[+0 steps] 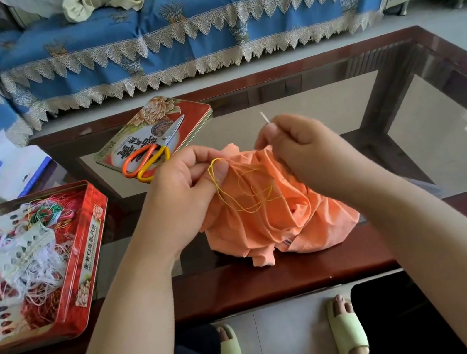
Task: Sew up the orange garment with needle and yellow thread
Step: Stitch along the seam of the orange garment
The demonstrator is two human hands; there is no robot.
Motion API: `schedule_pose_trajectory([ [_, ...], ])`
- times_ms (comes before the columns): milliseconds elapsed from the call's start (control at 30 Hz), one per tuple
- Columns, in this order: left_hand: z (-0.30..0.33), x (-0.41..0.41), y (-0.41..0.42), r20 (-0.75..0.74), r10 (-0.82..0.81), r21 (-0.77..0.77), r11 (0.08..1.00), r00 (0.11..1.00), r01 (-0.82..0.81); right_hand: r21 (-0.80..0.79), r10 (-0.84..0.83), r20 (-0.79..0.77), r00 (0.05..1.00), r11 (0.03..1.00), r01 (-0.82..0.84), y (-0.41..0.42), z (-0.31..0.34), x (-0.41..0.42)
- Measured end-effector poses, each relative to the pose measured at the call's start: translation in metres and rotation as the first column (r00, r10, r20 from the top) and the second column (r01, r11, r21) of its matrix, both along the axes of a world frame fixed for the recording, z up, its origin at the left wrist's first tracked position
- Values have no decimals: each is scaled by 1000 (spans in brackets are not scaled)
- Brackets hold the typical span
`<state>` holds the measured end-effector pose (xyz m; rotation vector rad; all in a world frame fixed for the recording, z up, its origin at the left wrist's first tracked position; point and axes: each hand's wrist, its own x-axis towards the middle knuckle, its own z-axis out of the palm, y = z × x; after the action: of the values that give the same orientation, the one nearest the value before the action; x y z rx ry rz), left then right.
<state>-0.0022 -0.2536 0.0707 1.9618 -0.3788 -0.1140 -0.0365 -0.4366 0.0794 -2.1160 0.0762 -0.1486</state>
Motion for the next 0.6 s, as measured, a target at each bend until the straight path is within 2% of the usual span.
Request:
schedule_pose_trajectory([
  [133, 6, -3, 3, 14, -49, -3, 999, 999, 49, -17, 184, -100, 978, 982, -187, 3, 0, -1],
  [233, 9, -3, 9, 31, -58, 28, 998, 998, 57, 14, 149, -84, 985, 989, -149, -2, 0, 2],
  [333, 9, 1, 14, 40, -79, 152, 986, 996, 72, 49, 172, -29, 985, 984, -170, -5, 0, 1],
  [433, 8, 3, 20, 27, -134, 257, 959, 991, 123, -6, 200, 12, 980, 980, -200, -7, 1, 0],
  [500, 9, 4, 24, 5, -161, 269, 951, 987, 154, -83, 169, 43, 985, 983, -165, -11, -1, 2],
  [600, 12, 4, 29, -50, -211, 229, 949, 976, 217, -107, 132, 70, 989, 987, -124, -14, -3, 4],
])
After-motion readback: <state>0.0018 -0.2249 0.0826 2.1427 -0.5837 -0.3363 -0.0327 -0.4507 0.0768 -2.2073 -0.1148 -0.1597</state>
